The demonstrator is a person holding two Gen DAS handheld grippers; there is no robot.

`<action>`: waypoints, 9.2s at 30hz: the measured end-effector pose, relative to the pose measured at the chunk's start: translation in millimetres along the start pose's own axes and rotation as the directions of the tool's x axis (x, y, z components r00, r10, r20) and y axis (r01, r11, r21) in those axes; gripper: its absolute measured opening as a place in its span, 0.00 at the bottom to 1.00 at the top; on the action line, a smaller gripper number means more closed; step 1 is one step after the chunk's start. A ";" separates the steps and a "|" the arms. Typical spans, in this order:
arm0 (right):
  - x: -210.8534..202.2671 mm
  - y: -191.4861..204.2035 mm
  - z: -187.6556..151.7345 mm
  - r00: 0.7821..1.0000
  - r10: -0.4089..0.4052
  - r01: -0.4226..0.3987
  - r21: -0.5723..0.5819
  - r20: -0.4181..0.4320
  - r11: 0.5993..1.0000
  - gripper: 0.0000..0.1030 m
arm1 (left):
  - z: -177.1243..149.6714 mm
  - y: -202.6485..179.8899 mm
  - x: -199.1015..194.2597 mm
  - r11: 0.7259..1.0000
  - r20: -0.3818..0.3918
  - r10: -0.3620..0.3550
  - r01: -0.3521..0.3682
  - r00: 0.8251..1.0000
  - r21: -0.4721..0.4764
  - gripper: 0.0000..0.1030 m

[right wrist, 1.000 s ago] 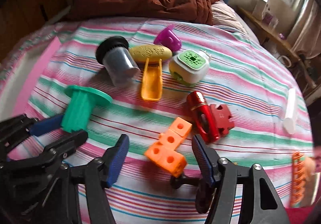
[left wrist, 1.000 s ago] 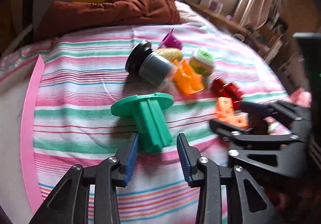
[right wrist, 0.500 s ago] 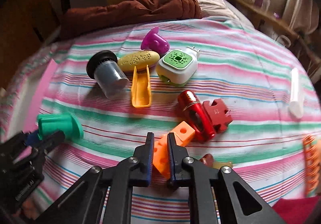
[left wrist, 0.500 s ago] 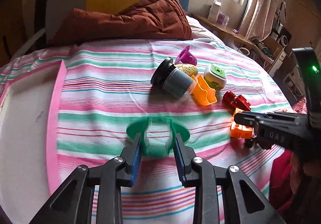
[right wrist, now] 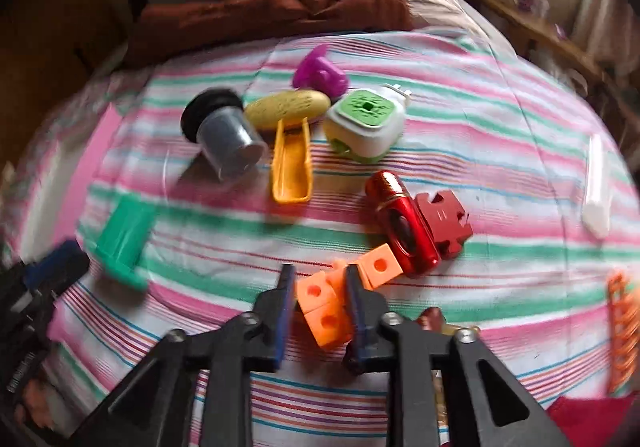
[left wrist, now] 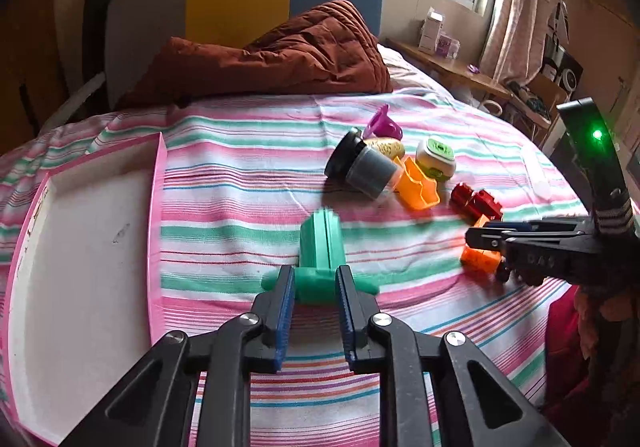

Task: Organize rigid objects
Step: 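Lift the green toy with the left tool while the right tool grasps the yellow slide, then carry the green toy with the left tool and set it in the tray, then carry the yellow slide with the right tool and release it in the tray, then move the right tool back toward the remaining toys, then grasp the brown comb-like toy with the right tool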

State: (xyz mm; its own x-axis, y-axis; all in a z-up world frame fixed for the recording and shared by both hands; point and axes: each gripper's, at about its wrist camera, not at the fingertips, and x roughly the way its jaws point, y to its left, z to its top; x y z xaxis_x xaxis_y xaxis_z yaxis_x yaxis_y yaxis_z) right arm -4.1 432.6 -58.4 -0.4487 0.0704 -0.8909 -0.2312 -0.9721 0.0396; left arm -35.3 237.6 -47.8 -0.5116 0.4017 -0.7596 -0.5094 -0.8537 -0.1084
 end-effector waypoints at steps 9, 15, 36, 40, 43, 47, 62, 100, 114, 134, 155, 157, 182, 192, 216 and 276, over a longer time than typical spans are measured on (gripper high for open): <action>-0.5 -13.6 -1.1 0.999 -0.047 0.047 0.054 -0.011 0.997 0.56 | -1.3 5.0 7.4 0.997 -0.016 -0.048 0.046 0.999 -0.065 0.31; -0.2 -44.8 0.3 1.000 -0.009 0.014 0.208 -0.026 0.978 0.60 | 28.4 -3.5 19.7 0.998 -0.055 -0.051 0.049 0.997 -0.045 0.39; -12.6 -46.1 7.4 0.987 0.143 -0.157 0.264 0.072 0.952 0.51 | 27.2 14.2 23.3 0.995 -0.028 -0.052 0.049 0.998 -0.085 0.29; -24.5 -40.5 10.4 0.966 0.214 -0.244 0.242 0.142 0.939 0.51 | 10.6 14.9 4.0 0.996 0.075 -0.028 0.034 0.997 -0.083 0.29; -30.8 -27.5 13.7 0.969 0.180 -0.212 0.187 0.171 0.959 0.51 | -5.1 14.0 2.9 0.998 0.106 0.001 0.007 0.994 -0.066 0.29; -21.5 0.1 24.3 0.986 0.087 -0.097 0.067 0.142 0.993 0.51 | -17.6 20.0 12.3 0.996 0.099 -0.003 0.012 0.995 -0.092 0.29; 54.0 16.5 58.6 1.000 -0.019 0.019 -0.005 0.011 1.000 0.26 | -37.7 20.1 1.9 0.993 0.105 -0.061 0.070 0.993 -0.091 0.29; 0.1 25.3 52.4 0.971 0.182 -0.186 0.010 0.157 0.983 0.26 | 11.6 122.8 -64.3 0.971 0.163 -0.003 0.042 0.987 -0.235 0.28; 5.1 42.0 50.2 0.968 0.199 -0.196 -0.034 0.151 0.980 0.26 | 60.2 228.3 3.7 0.930 0.010 0.246 -0.233 0.969 -0.285 0.29; 3.6 66.4 43.5 0.953 0.249 -0.225 -0.145 0.173 0.963 0.26 | 36.1 237.6 -26.2 0.866 0.014 0.311 -0.277 0.950 -0.417 0.41; 3.0 73.7 41.1 0.943 0.285 -0.255 -0.174 0.175 0.951 0.26 | 61.2 251.0 27.7 0.873 -0.141 0.337 -0.365 0.931 -0.323 0.26; 3.7 73.3 41.1 0.943 0.284 -0.254 -0.173 0.174 0.951 0.26 | 55.4 252.5 20.5 0.876 -0.120 0.308 -0.330 0.944 -0.352 0.26; 4.2 229.2 60.4 0.919 0.386 -0.332 -0.371 0.079 0.867 0.26 | -64.8 202.9 -57.2 0.905 0.037 0.086 -0.062 0.996 -0.420 0.35; 39.4 307.6 97.4 0.946 0.325 -0.293 -0.398 0.013 0.869 0.26 | -65.8 221.9 -63.5 0.863 0.036 0.101 -0.070 0.994 -0.500 0.34; 18.0 292.0 86.9 0.952 0.294 -0.245 -0.362 0.087 0.899 0.60 | -67.1 213.5 -64.6 0.858 0.044 0.075 -0.042 0.996 -0.512 0.35; -53.1 -122.2 -13.7 0.990 -0.118 0.136 0.373 -0.071 0.918 0.51 | -81.0 35.5 -84.0 0.996 0.021 -0.079 0.080 0.997 -0.048 0.35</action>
State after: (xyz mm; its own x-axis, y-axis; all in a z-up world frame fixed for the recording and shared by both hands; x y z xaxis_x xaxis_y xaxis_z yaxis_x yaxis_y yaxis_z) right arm 59.8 544.6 -22.2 -0.3559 0.1684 -0.9192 -0.5949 -0.7994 0.0839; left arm 45.6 146.8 -39.8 -0.4841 0.4747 -0.7351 -0.5149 -0.8338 -0.1993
